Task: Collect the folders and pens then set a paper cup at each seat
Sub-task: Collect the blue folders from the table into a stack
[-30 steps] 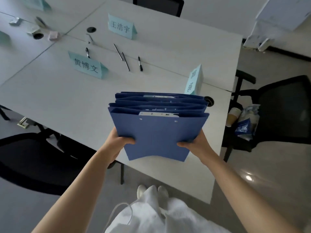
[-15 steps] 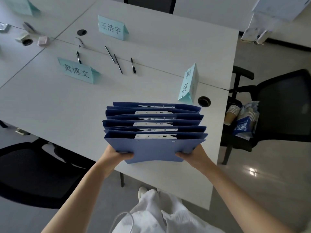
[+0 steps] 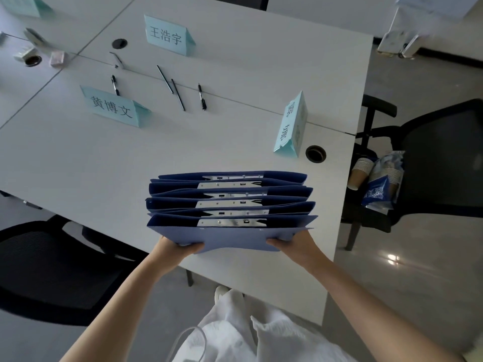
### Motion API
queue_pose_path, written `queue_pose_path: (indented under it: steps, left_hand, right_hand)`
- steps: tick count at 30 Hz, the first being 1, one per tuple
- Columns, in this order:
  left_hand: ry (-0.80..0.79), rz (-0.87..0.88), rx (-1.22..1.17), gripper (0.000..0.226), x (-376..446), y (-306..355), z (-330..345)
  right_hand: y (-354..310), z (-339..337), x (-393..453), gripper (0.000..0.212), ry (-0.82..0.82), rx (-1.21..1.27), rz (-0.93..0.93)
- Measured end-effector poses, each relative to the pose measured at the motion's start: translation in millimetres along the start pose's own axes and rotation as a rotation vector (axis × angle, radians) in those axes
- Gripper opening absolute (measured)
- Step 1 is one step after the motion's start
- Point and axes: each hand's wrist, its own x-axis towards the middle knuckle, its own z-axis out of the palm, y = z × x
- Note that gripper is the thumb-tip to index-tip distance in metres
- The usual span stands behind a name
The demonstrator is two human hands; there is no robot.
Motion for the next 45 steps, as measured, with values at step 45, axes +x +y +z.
queue_pose_path:
  steps: [45]
  left_hand:
    - [-0.511,-0.432,0.190,0.056,111,18,66]
  right_hand:
    - [45,-46,20,0.067,-0.023,0.173,0.870]
